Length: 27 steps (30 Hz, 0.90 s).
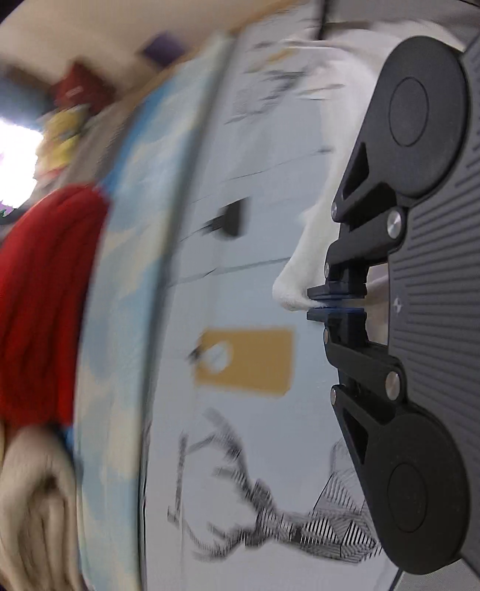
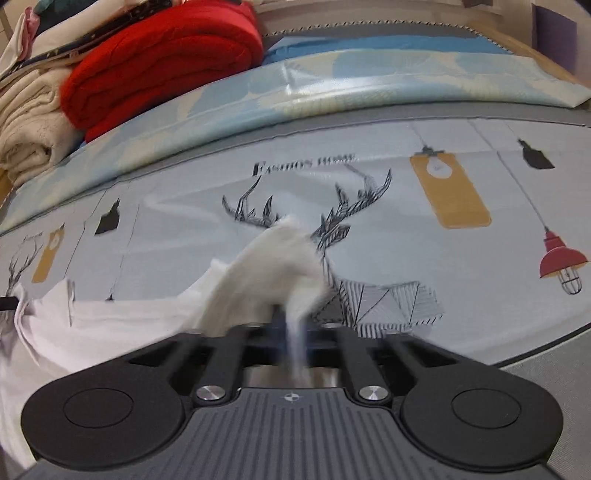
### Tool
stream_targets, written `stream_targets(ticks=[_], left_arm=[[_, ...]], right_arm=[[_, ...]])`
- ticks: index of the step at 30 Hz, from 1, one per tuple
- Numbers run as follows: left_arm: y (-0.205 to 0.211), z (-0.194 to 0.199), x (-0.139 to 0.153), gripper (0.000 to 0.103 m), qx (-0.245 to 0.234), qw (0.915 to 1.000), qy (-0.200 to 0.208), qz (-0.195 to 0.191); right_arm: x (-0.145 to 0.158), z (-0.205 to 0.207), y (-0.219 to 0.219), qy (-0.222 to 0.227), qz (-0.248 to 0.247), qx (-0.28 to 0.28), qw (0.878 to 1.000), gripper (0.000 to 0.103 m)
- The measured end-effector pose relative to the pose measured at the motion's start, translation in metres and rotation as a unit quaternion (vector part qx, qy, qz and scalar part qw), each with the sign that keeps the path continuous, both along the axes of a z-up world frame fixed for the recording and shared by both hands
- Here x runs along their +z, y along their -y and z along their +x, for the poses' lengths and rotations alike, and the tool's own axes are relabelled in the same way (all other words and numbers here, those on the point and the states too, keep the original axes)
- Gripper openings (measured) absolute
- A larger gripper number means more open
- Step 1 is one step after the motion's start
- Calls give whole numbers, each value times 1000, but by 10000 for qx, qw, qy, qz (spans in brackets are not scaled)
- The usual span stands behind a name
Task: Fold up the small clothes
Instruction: 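Lift the edge with both grippers and fold it over toward the collar, then open both grippers and release the folded shirt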
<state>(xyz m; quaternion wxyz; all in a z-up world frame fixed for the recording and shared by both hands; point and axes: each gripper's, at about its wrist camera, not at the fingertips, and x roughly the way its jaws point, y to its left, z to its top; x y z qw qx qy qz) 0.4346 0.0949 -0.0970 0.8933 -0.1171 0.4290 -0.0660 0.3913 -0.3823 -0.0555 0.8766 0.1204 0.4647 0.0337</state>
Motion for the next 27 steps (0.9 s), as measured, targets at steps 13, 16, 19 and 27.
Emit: stream_targets(ticks=[13, 16, 19, 27], left_arm=[[-3, -14, 17, 26, -709, 9969, -134, -313], [14, -34, 8, 26, -1875, 9800, -499, -453], [34, -56, -35, 26, -2653, 9489, -1608, 574], [12, -77, 21, 25, -1772, 9786, -924, 494]], right_arm=[[24, -7, 9, 400, -423, -340, 9977, 16], [32, -21, 6, 498, 180, 513, 9973, 16], [14, -39, -9, -126, 83, 1568, 9875, 16], [20, -75, -42, -203, -1399, 1703, 9752, 18]])
